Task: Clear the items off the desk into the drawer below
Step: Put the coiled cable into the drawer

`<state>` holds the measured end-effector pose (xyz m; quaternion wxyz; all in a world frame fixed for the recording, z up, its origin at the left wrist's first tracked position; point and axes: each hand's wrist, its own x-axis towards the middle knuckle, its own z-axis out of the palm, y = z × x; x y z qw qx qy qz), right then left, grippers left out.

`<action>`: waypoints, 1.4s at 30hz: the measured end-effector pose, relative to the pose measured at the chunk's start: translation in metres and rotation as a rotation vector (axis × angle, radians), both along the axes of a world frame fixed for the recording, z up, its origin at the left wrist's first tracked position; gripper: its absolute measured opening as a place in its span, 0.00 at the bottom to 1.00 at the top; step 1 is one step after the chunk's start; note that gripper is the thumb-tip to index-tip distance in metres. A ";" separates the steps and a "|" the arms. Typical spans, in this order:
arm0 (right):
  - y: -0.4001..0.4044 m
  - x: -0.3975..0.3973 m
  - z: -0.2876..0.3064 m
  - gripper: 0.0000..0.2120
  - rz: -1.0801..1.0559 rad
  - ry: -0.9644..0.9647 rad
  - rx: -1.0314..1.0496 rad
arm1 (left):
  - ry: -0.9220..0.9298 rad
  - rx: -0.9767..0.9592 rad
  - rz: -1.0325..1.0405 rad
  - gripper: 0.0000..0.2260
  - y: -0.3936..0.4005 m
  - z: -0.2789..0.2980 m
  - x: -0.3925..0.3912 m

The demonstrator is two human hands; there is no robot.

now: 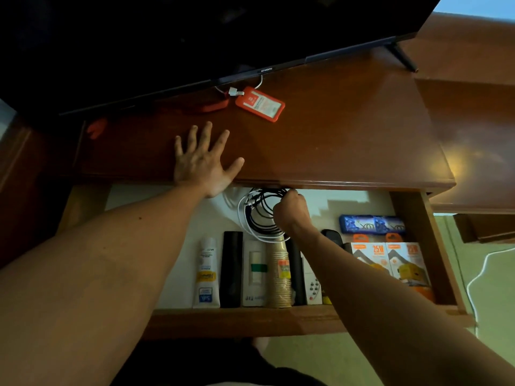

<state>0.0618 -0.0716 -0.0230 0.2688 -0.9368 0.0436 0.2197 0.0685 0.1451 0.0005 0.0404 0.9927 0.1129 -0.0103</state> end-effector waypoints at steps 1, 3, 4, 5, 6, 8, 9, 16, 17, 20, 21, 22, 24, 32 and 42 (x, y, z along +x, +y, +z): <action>0.002 0.005 -0.003 0.12 -0.002 0.011 0.002 | -0.002 0.001 -0.001 0.37 0.000 -0.001 0.000; 0.005 0.011 -0.011 0.11 0.025 0.027 -0.009 | -0.002 0.009 -0.004 0.37 0.001 -0.001 0.001; 0.005 0.012 -0.016 0.12 0.044 0.029 -0.016 | 0.001 0.011 -0.006 0.37 0.001 -0.002 0.001; 0.006 0.013 -0.022 0.14 0.059 0.025 -0.018 | 0.001 0.013 -0.006 0.37 0.001 -0.002 0.001; 0.008 0.013 -0.026 0.16 0.071 0.022 -0.016 | -0.002 0.014 -0.005 0.37 0.001 -0.002 0.001; 0.011 0.015 -0.032 0.19 0.102 0.025 -0.024 | -0.008 0.017 -0.002 0.37 0.001 -0.002 0.002; 0.014 0.017 -0.033 0.19 0.130 0.028 -0.037 | -0.010 0.019 -0.002 0.37 0.001 -0.003 0.002; 0.024 0.035 -0.040 0.18 0.288 -0.052 -0.030 | -0.021 0.014 -0.003 0.37 0.001 -0.004 0.001; 0.024 0.037 -0.040 0.17 0.313 -0.049 -0.056 | -0.026 0.015 -0.004 0.37 0.002 -0.004 0.001; 0.024 0.036 -0.041 0.20 0.401 -0.090 -0.142 | -0.026 0.017 -0.010 0.37 0.001 -0.005 0.001; 0.024 0.035 -0.040 0.22 0.450 -0.089 -0.195 | -0.026 0.018 -0.010 0.37 0.001 -0.005 0.001; 0.025 0.032 -0.040 0.23 0.488 -0.074 -0.247 | -0.028 0.019 -0.008 0.37 0.001 -0.005 0.001; 0.027 0.027 -0.038 0.24 0.494 -0.035 -0.298 | -0.030 0.019 -0.004 0.36 0.002 -0.005 0.001; 0.040 0.008 -0.035 0.31 0.616 -0.143 -0.308 | -0.027 0.013 -0.002 0.37 0.001 -0.004 0.001; 0.036 -0.010 -0.053 0.37 0.678 -0.117 -0.380 | -0.022 0.025 -0.002 0.37 0.001 -0.005 0.000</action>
